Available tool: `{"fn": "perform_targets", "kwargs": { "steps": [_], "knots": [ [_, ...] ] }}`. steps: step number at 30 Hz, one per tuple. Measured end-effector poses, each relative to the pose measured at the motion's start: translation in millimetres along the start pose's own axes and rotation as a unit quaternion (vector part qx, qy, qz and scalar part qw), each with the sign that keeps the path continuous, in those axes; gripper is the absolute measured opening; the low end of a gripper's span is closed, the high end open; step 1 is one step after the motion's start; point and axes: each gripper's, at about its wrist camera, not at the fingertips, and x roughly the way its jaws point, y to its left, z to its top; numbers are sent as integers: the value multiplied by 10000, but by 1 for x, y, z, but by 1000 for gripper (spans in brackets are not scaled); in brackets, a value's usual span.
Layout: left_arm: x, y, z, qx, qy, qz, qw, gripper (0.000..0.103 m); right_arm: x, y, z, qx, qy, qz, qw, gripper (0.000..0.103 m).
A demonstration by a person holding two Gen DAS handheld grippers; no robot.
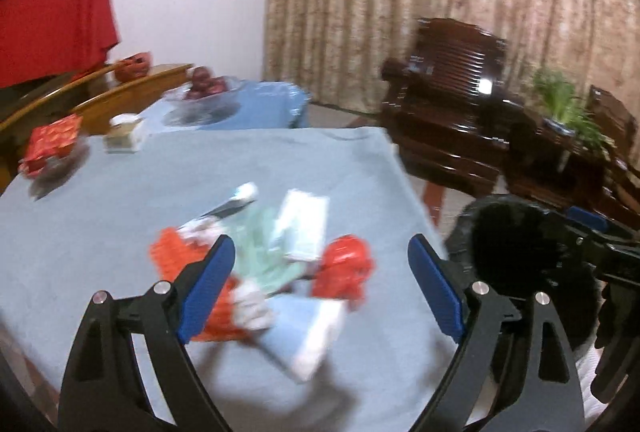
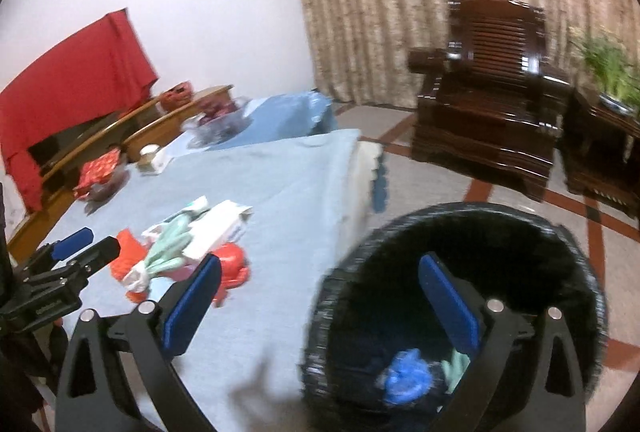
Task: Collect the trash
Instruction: 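Grasp the red plastic bag with the right tool while the left tool grasps the green glove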
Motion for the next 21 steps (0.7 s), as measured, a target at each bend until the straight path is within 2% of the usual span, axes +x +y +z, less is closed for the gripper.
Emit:
{"fn": "perform_targets", "kwargs": {
  "steps": [9, 15, 21],
  "knots": [
    [2, 59, -17, -386, 147, 554, 9976, 84, 42, 59, -1, -452, 176, 320, 9983, 97],
    [11, 79, -25, -533, 297, 636, 9961, 78, 70, 77, -2, -541, 318, 418, 9972, 96],
    [24, 91, -27, -652, 418, 649, 9949, 72, 105, 89, -9, -627, 559, 392, 9957, 90]
  ]
}}
